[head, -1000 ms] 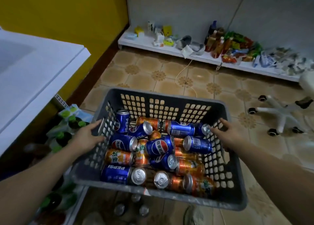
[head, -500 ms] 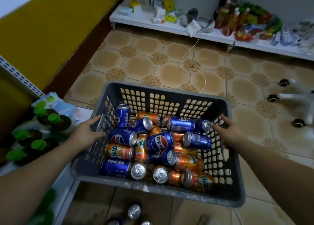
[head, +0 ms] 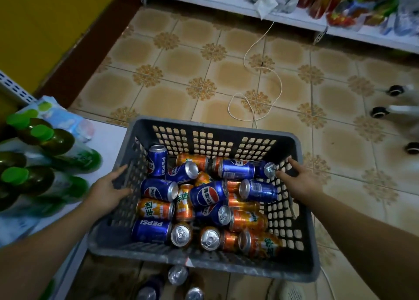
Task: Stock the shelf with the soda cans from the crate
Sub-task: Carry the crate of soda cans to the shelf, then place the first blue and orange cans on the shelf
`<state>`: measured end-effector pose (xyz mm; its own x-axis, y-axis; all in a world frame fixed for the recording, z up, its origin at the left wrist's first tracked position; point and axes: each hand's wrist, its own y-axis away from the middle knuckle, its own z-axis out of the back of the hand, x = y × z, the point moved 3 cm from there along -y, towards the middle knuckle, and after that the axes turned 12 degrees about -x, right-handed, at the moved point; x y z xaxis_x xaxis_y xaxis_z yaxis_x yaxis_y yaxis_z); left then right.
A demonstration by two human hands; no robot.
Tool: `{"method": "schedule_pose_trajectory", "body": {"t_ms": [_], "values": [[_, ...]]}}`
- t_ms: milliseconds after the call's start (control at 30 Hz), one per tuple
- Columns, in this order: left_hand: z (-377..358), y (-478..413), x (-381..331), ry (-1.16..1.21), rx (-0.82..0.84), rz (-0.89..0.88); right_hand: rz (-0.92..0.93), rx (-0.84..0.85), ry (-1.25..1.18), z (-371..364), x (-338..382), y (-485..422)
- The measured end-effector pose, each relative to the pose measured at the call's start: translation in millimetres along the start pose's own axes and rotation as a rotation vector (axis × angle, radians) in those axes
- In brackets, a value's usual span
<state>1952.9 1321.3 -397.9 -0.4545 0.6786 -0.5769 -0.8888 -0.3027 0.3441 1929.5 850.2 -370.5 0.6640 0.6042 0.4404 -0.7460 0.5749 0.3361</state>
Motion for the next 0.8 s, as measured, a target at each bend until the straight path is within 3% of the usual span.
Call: {"method": "schedule_pose_trajectory", "body": {"t_ms": [267, 367, 433, 533, 600, 667, 800], "values": [[-14.4, 4.7, 32.3, -0.031, 0.028, -0.049, -0.055, 0.000, -0.011, -30.7, -30.6, 16.5], [-11.4, 4.3, 31.9, -0.150, 0.064, -0.085, -0.037, 0.030, 0.054, -29.6, -27.4, 15.7], [-8.4, 8.3, 21.6, -0.347, -0.022, -0.175, 0.026, -0.003, 0.232, -28.0, -16.6, 13.0], [-16.5, 24.5, -9.9, -0.499, -0.160, -0.428, 0.265, -0.095, 0.425, -36.0, 15.4, 20.2], [-37.5, 38.1, -23.2, -0.493, -0.077, -0.486, 0.350, 0.018, 0.349, -59.5, 33.1, 31.5], [-65.6, 46.6, -24.0, -0.393, 0.086, -0.434, 0.327, 0.212, 0.242, -91.6, 41.0, 44.5], [-116.2, 49.3, -10.4, -0.232, 0.316, -0.322, 0.407, 0.452, 0.338, -154.1, 39.2, 50.1]]}}
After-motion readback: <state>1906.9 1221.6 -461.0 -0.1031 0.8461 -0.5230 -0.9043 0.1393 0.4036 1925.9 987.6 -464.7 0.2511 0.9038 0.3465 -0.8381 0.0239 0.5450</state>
